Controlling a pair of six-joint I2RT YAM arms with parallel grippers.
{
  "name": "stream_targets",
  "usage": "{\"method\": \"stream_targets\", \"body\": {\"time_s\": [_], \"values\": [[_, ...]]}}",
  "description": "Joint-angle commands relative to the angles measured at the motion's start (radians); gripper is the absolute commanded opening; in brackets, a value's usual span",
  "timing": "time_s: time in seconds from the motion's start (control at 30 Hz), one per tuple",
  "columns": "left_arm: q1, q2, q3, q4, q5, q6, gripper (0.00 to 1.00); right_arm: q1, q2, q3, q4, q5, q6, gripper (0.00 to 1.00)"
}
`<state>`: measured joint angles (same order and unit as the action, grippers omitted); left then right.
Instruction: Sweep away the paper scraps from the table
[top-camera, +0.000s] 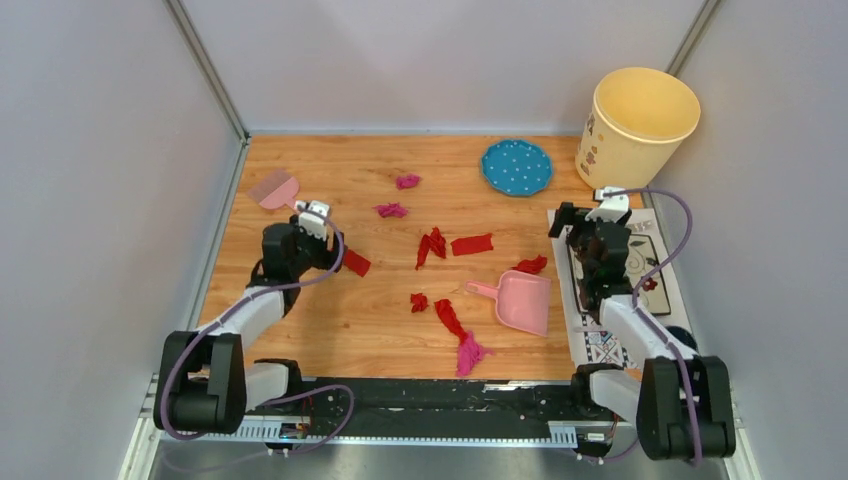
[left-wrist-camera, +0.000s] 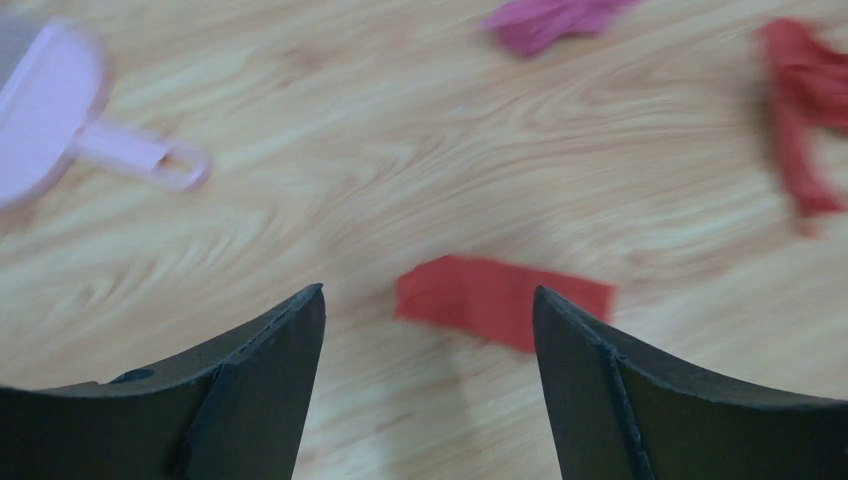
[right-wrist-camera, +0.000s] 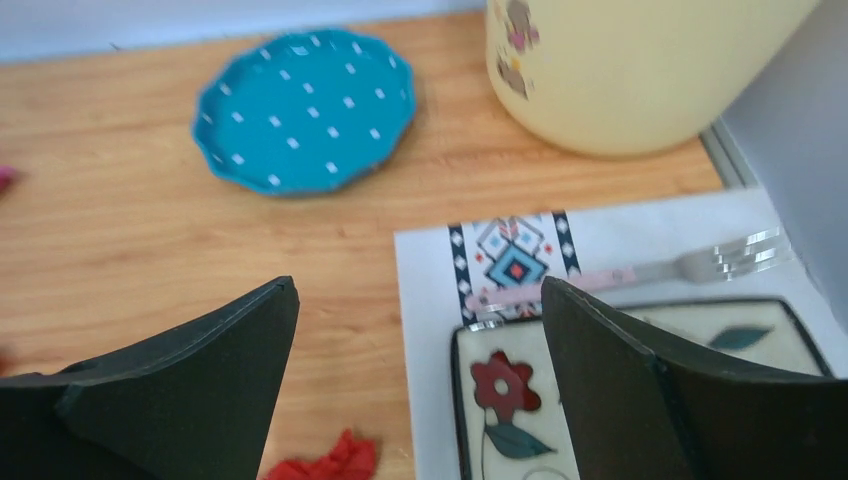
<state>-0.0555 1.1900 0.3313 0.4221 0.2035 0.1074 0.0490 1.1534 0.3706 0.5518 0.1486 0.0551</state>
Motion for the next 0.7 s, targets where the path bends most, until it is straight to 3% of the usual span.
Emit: {"method": "stream_targets", "body": {"time_s": [0.0,0.1,0.2,0.33,0.43,0.57,0.67], "values": [[0.003,-0.017,0.252,-0.415,0.474,0.060,0.82,0.000,-0.142,0.151,-0.271,-0.128,0.032,0.95],[-0.068,-0.006,0.369,-0.558,0.626,0.078,0.83,0.003,-0.199,0.206,-0.371,-0.243,0.058,0.95],[-0.275,0.031,0.493,-0.733,0.538,0.216,0.83,0.003,-0.237,0.226,-0.403,-0.325,0.115,0.95],[-0.481,0.166,0.627,-0.824,0.614,0.311,0.84,0.005,-0.282,0.258,-0.444,-0.454,0.152,0.95],[-0.587,0.334,0.733,-0.836,0.561,0.356,0.85,0.005,-0.305,0.307,-0.532,-0.483,0.160,0.95],[-0.678,0.557,1.028,-0.959,0.470,0.422,0.88,0.005,-0.352,0.335,-0.607,-0.488,0.163,0.95],[-0.718,0.672,1.162,-1.005,0.485,0.495,0.89,0.005,-0.394,0.341,-0.636,-0.460,0.161,0.95]]}}
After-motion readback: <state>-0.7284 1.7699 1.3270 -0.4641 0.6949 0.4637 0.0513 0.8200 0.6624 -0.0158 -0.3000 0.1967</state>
